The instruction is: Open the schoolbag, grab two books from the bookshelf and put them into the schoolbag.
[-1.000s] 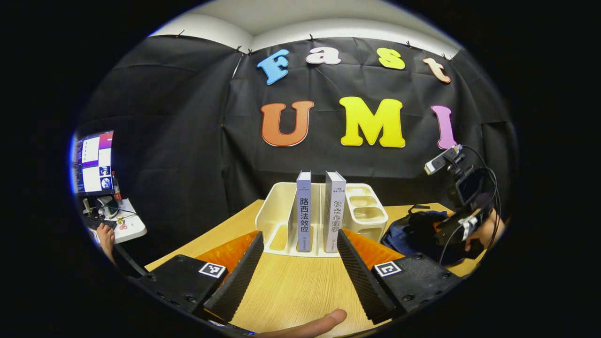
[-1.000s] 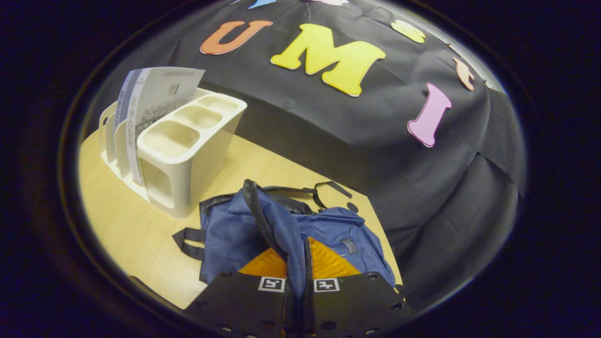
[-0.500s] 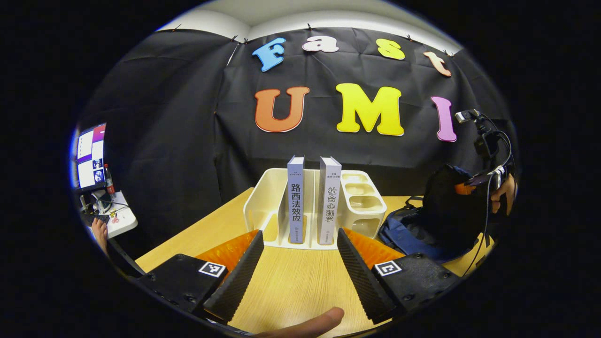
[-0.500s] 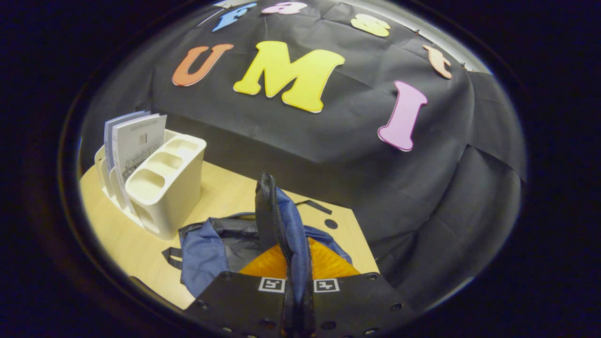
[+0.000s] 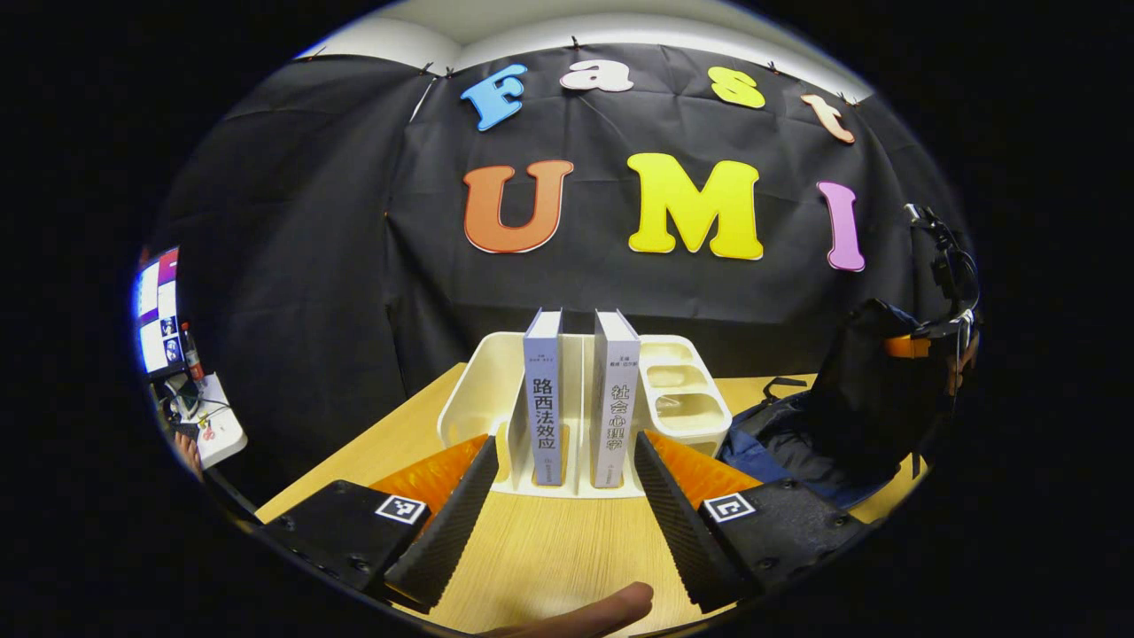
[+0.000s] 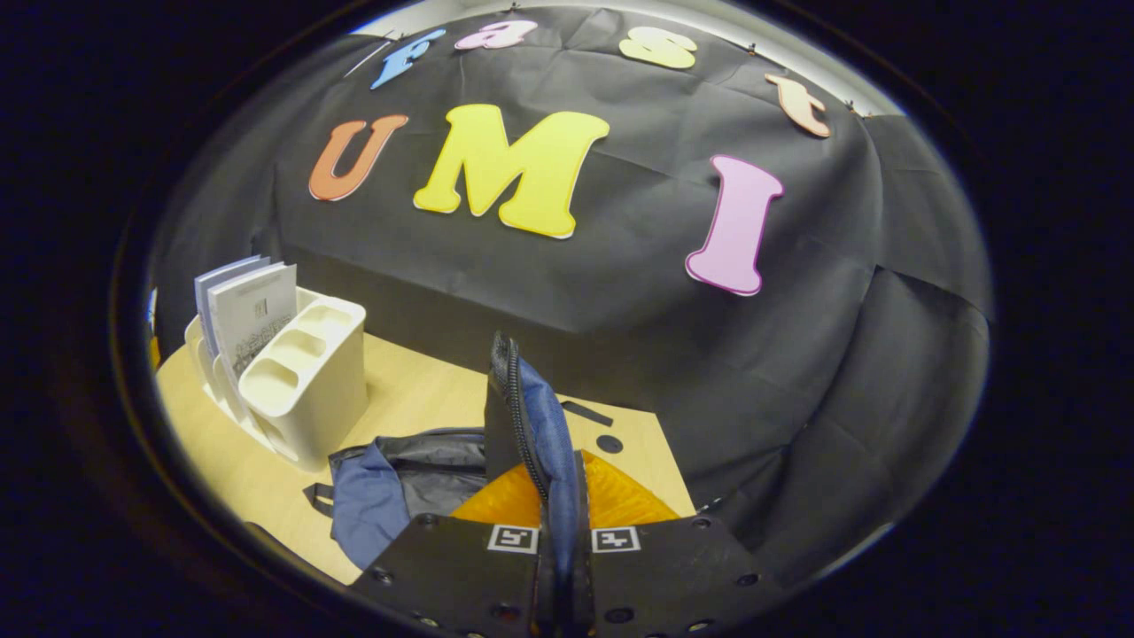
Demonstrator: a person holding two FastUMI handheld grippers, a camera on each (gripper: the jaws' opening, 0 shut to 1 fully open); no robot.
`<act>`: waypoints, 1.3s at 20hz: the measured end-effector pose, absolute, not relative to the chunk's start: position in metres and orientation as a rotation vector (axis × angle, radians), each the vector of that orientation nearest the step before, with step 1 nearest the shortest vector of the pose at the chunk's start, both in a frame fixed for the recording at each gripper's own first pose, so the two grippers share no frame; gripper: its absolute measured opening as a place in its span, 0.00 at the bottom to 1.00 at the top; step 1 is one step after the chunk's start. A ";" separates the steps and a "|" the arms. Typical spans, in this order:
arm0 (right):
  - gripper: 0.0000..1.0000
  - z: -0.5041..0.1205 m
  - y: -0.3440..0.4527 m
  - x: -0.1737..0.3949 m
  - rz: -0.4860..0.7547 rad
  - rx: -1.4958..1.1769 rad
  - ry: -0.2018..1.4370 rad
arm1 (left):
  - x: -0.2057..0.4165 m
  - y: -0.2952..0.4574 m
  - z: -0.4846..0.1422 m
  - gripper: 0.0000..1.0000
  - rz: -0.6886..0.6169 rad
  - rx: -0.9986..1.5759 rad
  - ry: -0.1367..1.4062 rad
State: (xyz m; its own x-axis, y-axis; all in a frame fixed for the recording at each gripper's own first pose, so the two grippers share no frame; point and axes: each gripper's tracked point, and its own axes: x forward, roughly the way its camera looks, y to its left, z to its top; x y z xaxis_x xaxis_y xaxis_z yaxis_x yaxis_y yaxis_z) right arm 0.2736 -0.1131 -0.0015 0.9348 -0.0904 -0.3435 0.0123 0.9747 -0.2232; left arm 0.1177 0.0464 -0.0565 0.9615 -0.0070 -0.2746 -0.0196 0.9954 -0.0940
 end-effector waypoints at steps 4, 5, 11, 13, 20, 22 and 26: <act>0.07 0.004 -0.124 0.271 -0.027 -0.201 0.342 | 0.143 0.036 -0.028 0.98 -0.045 -0.067 0.258; 0.07 0.003 -0.128 0.269 -0.018 -0.200 0.340 | 0.148 0.035 -0.022 0.97 -0.052 -0.063 0.260; 0.07 -0.001 -0.141 0.264 0.027 -0.162 0.322 | 0.200 0.026 0.008 0.97 -0.056 -0.025 0.282; 0.07 -0.003 -0.143 0.263 0.043 -0.151 0.320 | 0.219 0.022 0.012 0.97 -0.064 -0.035 0.310; 0.07 -0.008 -0.144 0.256 0.079 -0.154 0.297 | 0.294 0.009 0.006 0.97 -0.098 -0.093 0.460; 0.07 -0.009 -0.142 0.256 0.086 -0.145 0.288 | 0.312 0.007 -0.004 0.97 -0.100 -0.067 0.510; 0.07 -0.017 -0.139 0.256 0.110 -0.128 0.284 | 0.333 0.014 -0.026 0.97 -0.093 -0.024 0.611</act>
State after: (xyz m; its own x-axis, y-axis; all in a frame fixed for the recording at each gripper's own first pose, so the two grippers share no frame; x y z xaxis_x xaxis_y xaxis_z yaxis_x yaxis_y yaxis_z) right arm 0.2561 -0.1388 -0.0169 0.9541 0.0898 -0.2858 -0.1258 0.9859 -0.1102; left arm 0.3333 0.0144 -0.0258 0.8153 -0.0939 -0.5714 0.0798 0.9956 -0.0497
